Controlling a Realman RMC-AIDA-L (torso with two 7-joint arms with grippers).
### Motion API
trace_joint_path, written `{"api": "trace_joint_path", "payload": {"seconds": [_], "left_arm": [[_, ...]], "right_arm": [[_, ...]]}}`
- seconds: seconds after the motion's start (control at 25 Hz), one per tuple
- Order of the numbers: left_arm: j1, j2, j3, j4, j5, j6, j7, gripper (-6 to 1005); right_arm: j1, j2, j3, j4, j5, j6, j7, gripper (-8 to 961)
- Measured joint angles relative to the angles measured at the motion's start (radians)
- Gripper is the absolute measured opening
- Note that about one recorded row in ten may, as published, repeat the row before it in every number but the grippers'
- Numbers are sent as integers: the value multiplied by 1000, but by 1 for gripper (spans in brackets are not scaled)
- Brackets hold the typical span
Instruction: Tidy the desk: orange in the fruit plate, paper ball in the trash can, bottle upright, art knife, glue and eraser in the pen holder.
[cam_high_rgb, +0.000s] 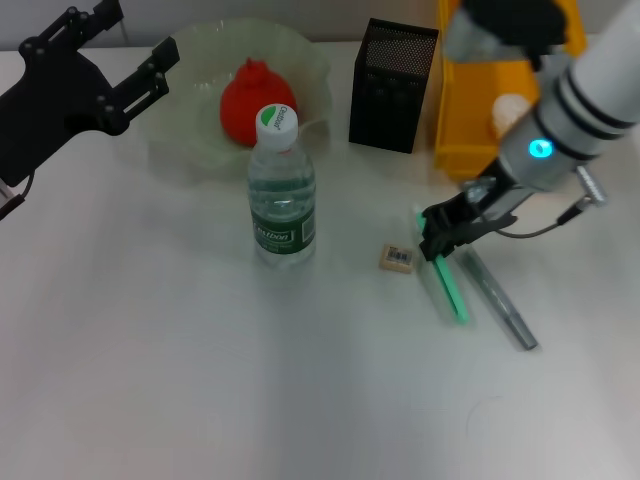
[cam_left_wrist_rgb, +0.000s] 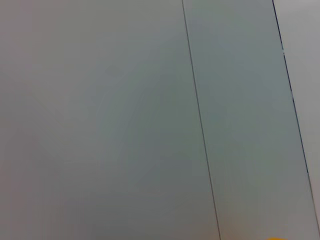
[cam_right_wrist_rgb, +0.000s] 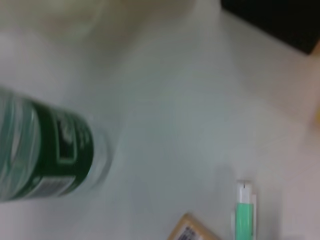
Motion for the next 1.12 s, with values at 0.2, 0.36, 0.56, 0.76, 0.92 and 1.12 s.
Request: {"api": "trace_joint_path", "payload": {"seconds": [0.2,0.36,0.56,0.76,0.92,1.12], "left_arm": [[-4,1,-1,0,0,-2,0,715],[-9,1,-9,0,0,-4,0,715],[-14,-1,-15,-5,-8,-4,0,715],[-34,-2,-14,-43,-27,0,11,715],[-37,-2,-12,-50,-29,0,15,715],[-34,-3,-14,-90,-52,13,49,715]], "right_arm": [[-144,-7,144,-101,163,-44,-127,91],[-283,-24,282,-92,457,-92,-374,91],[-424,-19,377,51,910,-116,-842,91],[-400,2,377,304,1321,-51,-1469,91],[-316,4,378,390,1388,59,-1654,91],[-207,7,380,426,1399,235,-1802,90]]}}
